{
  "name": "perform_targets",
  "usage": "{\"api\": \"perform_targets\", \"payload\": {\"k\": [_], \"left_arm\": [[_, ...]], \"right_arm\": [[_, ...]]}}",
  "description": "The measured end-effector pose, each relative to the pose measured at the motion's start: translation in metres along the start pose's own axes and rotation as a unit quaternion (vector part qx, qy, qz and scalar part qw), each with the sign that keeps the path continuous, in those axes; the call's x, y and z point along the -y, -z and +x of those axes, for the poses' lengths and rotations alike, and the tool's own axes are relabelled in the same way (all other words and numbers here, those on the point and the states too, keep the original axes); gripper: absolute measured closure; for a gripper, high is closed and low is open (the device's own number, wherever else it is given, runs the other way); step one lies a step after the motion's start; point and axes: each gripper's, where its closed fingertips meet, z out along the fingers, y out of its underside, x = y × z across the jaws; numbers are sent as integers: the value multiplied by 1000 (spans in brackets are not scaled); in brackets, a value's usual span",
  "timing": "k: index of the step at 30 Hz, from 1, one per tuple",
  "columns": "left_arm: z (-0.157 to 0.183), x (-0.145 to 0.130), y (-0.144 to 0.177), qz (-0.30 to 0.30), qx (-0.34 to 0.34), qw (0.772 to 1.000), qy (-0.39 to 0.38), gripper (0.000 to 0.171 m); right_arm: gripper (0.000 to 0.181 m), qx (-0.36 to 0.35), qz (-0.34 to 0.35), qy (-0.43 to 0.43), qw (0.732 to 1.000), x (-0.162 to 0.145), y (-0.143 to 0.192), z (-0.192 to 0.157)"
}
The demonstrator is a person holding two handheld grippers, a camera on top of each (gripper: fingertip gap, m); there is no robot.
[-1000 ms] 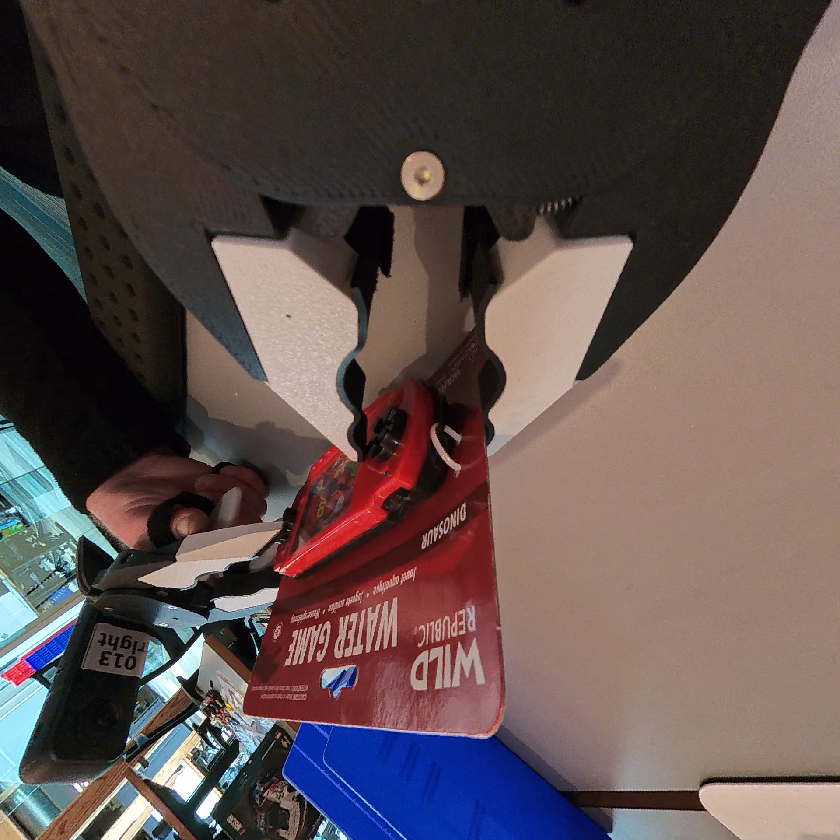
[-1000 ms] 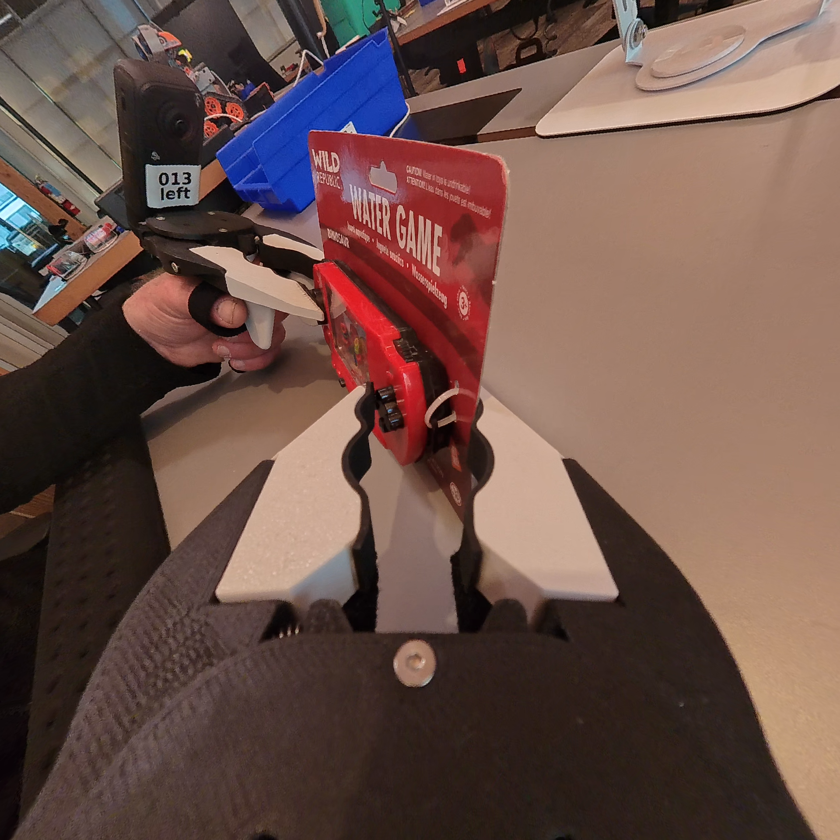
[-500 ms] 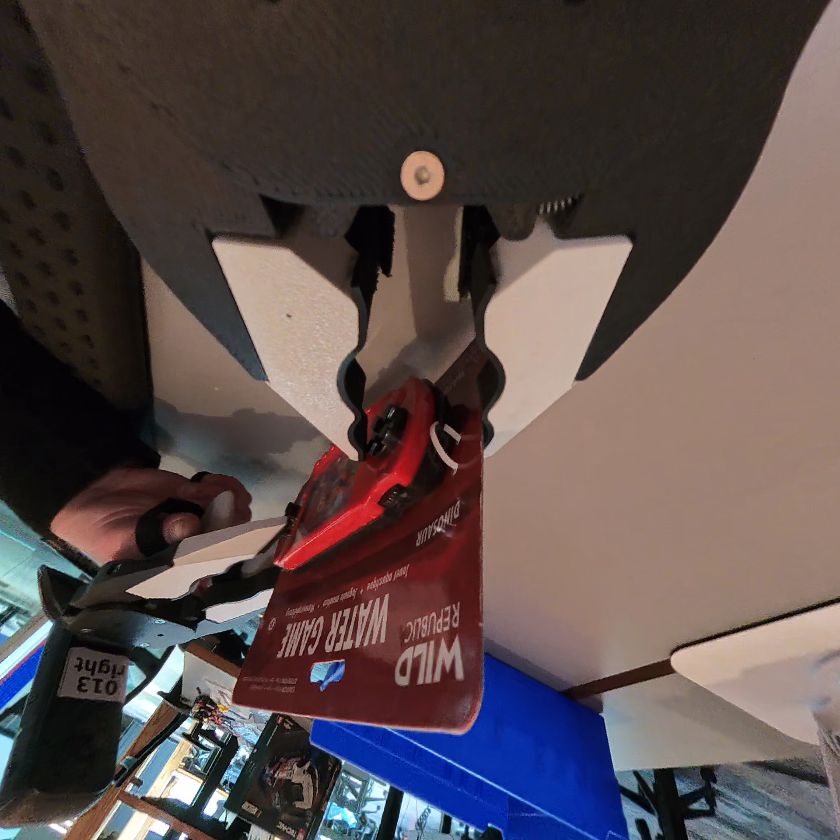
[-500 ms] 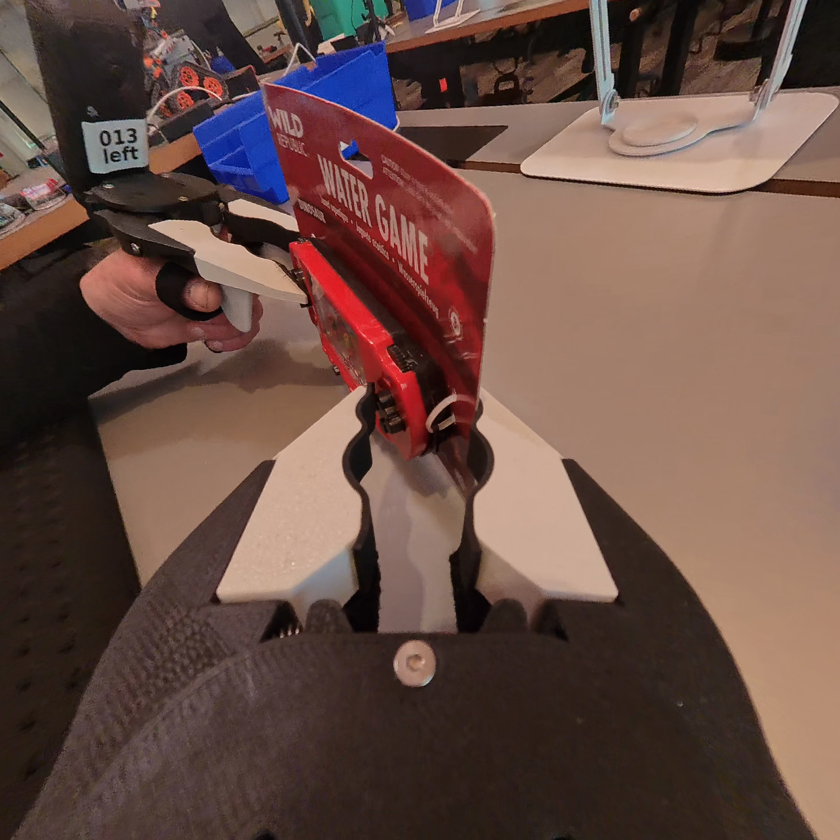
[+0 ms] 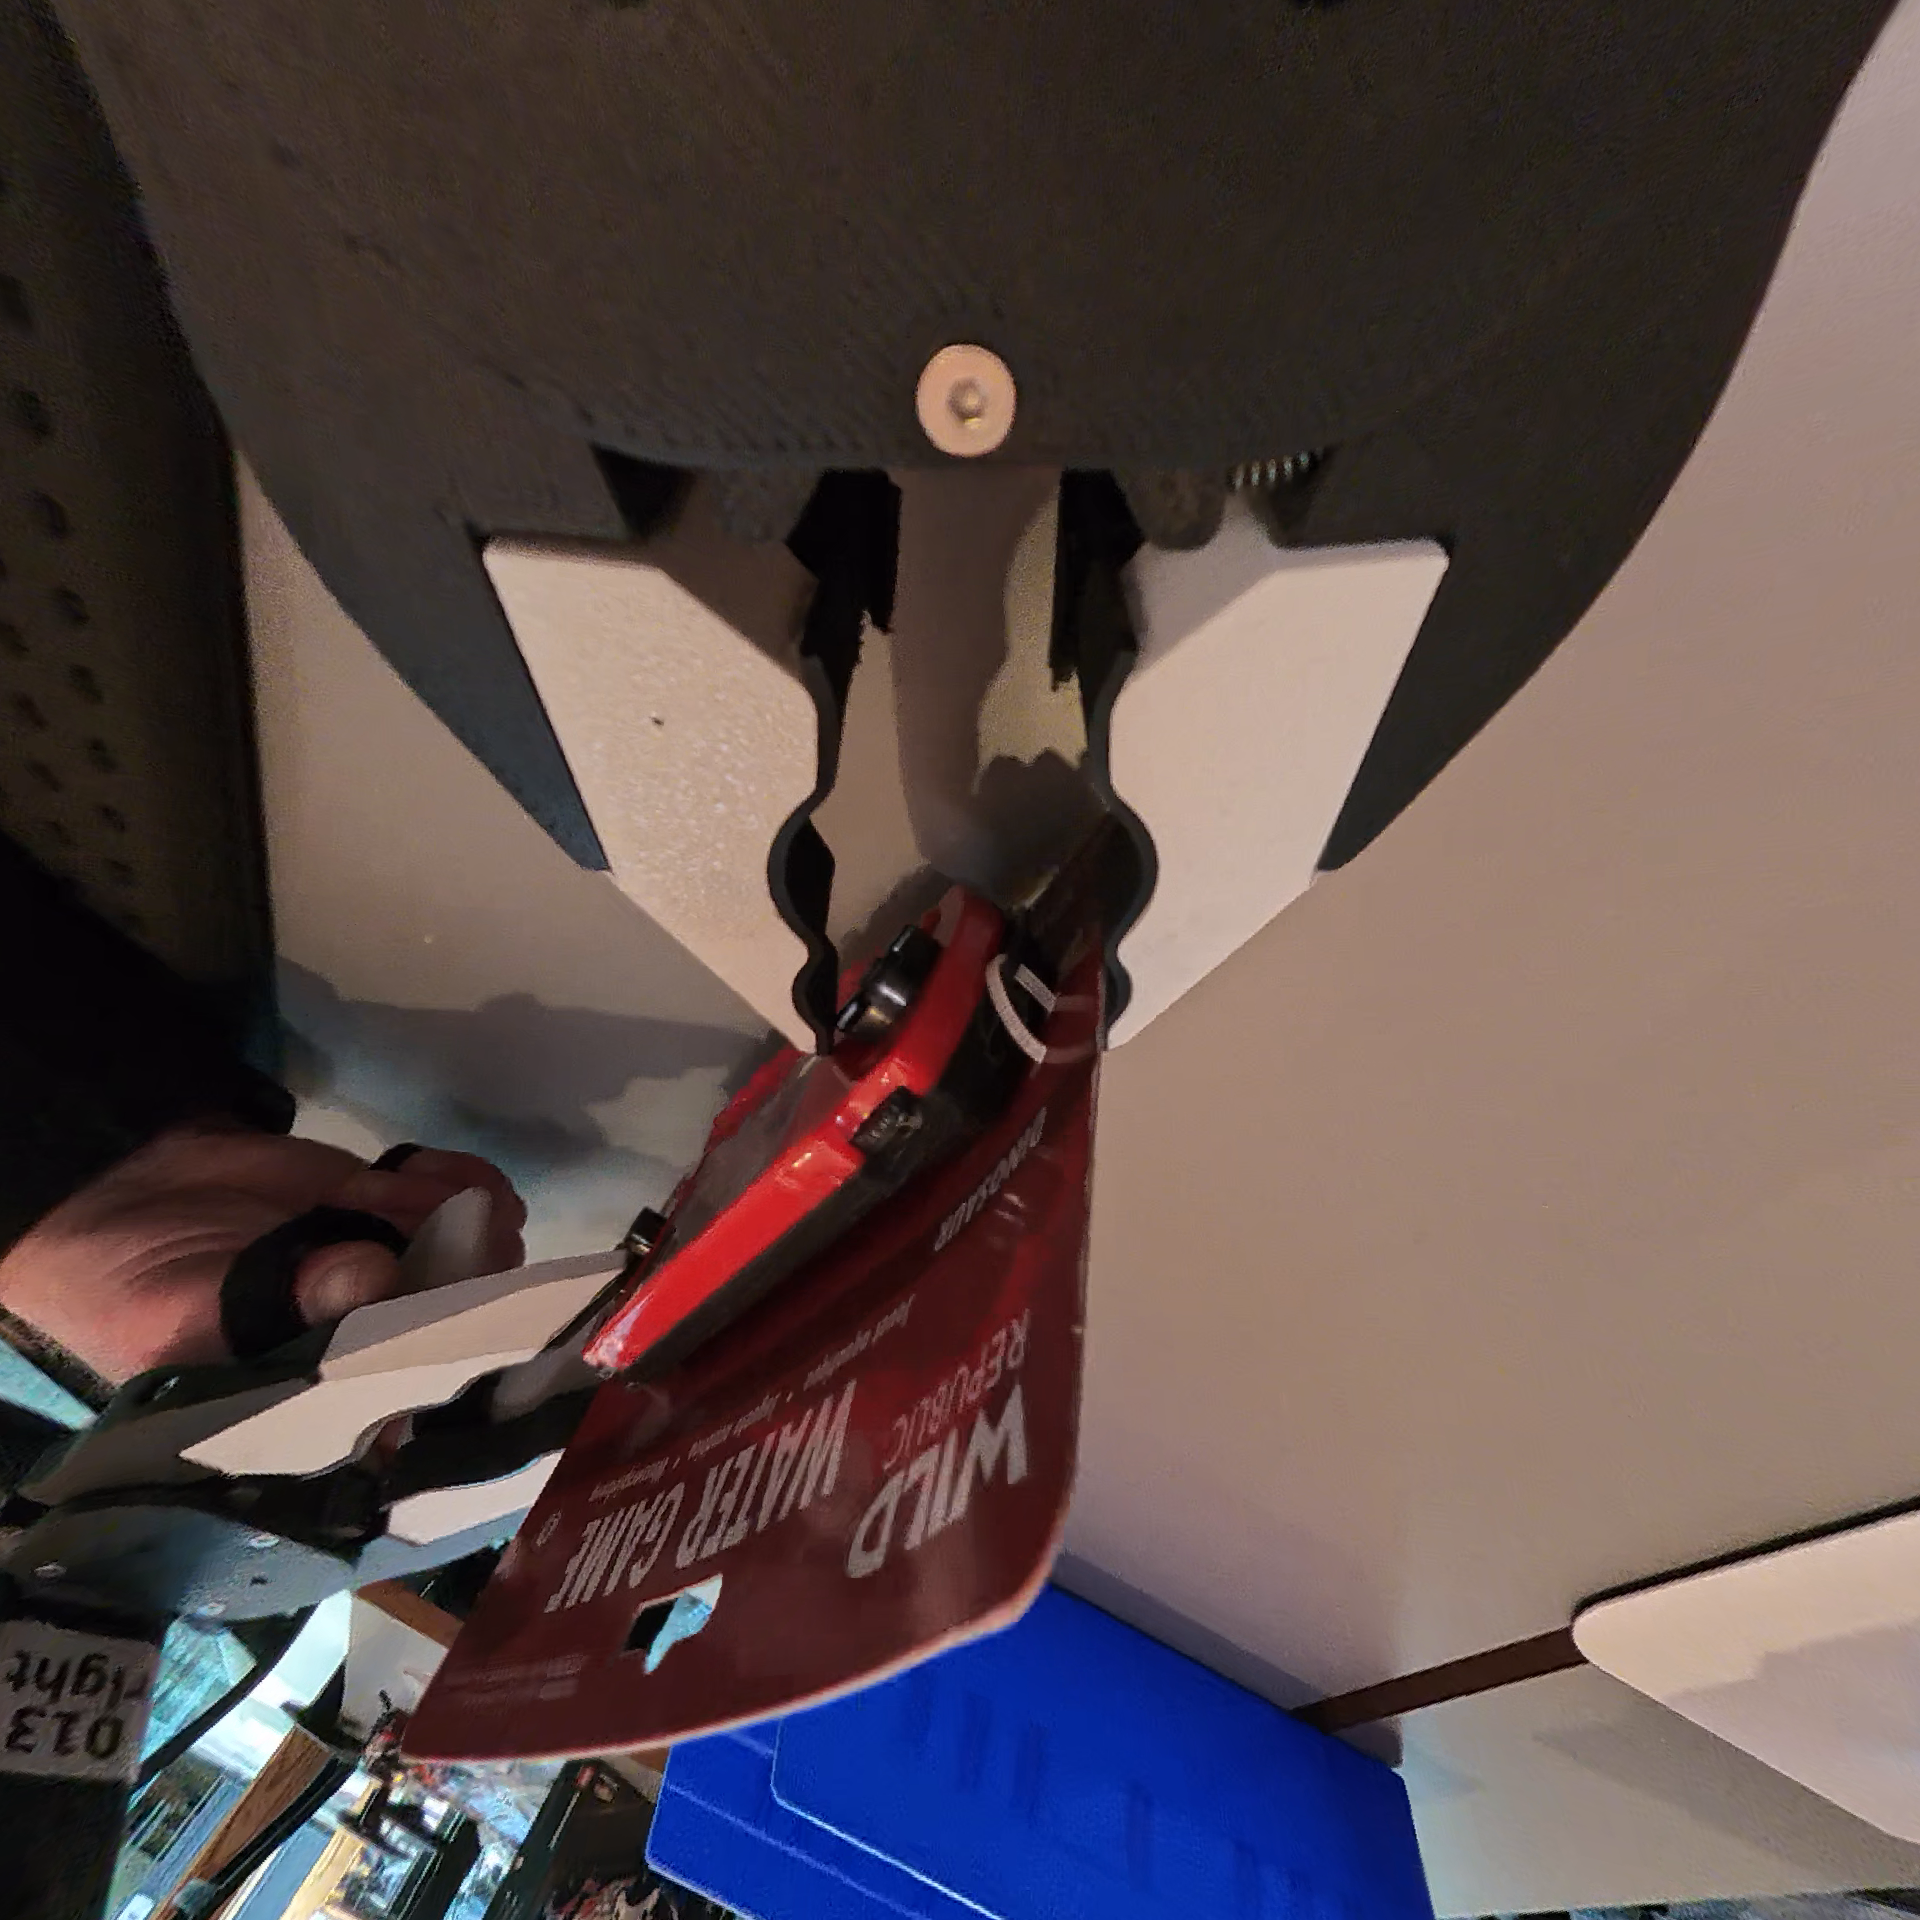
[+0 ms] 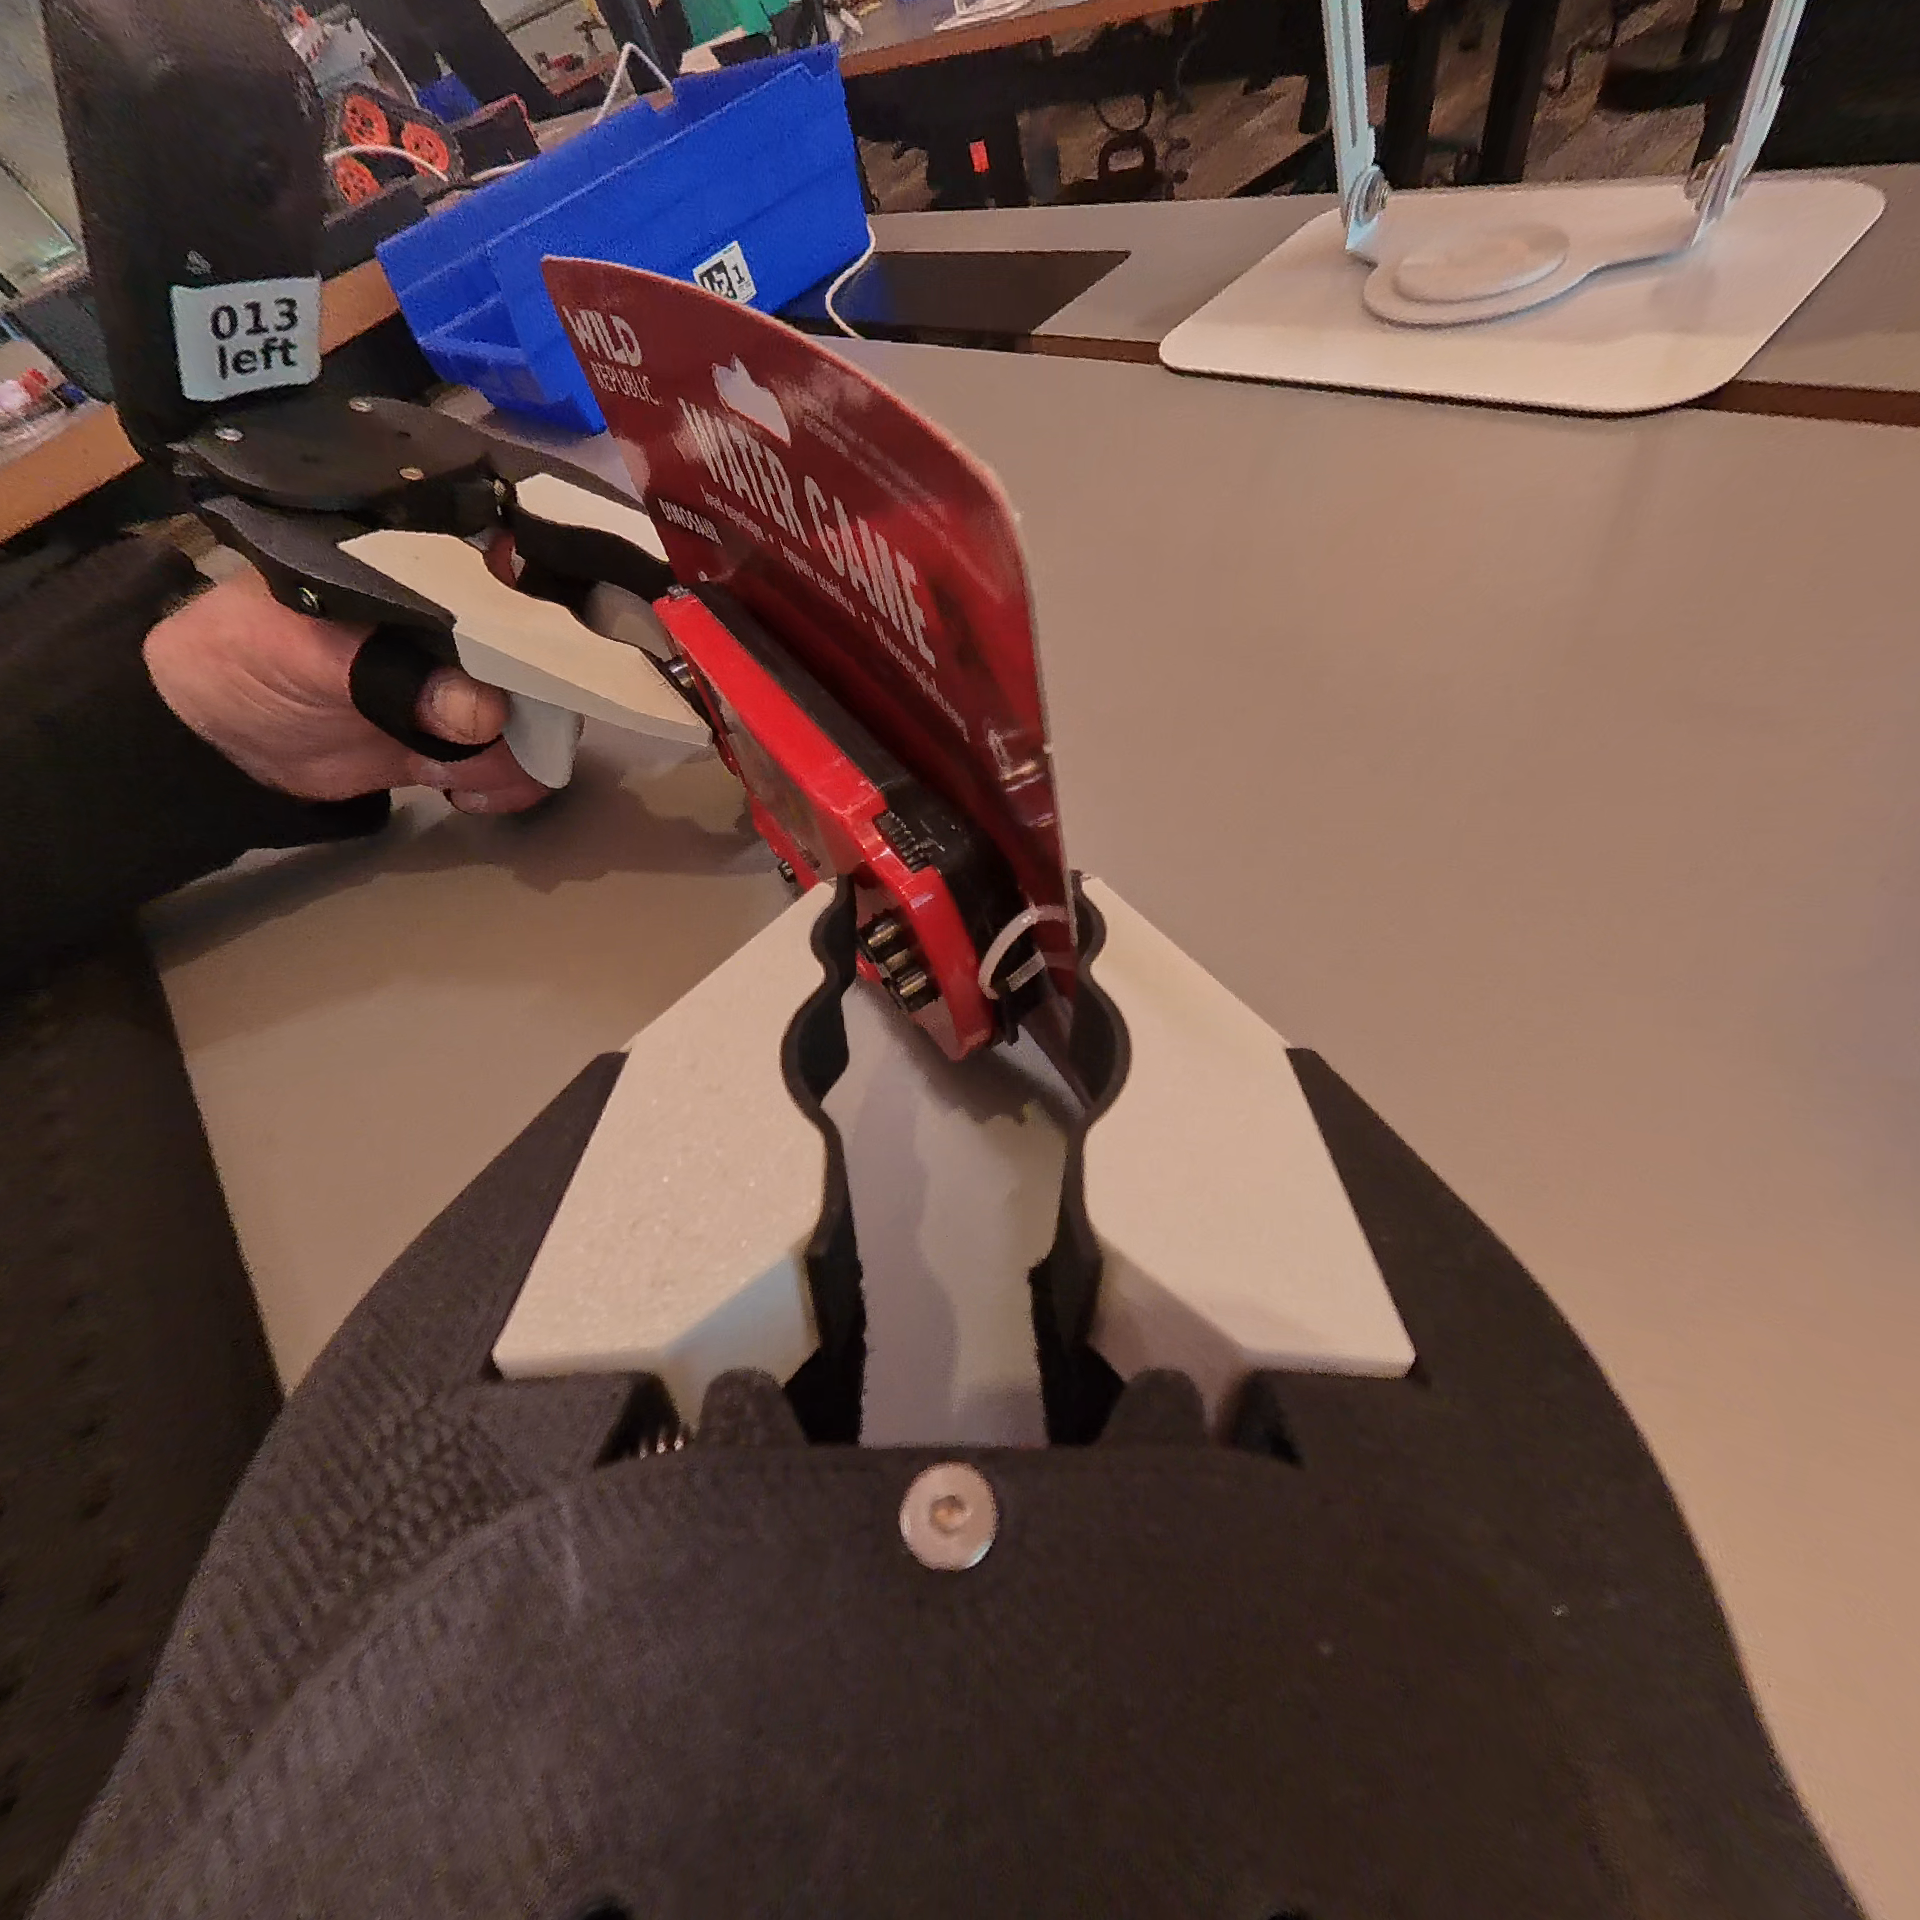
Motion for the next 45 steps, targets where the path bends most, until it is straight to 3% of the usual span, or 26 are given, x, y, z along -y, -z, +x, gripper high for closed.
{"api": "perform_targets", "payload": {"k": [4,8,36,45], "left_arm": [[3,1,1,-8,13,1000,-22,125],[-1,-1,-3,-6,-7,1000,20,124],[-2,1,-4,-4,-14,999,34,125],[-1,0,-5,-7,-18,999,32,125]], "right_arm": [[144,-7,7,9,1000,4,3,-1],[144,1,6,-6,1000,2,1,1],[149,-1,9,-22,1000,0,6,9],[139,22,2,-8,1000,-4,10,3]]}}
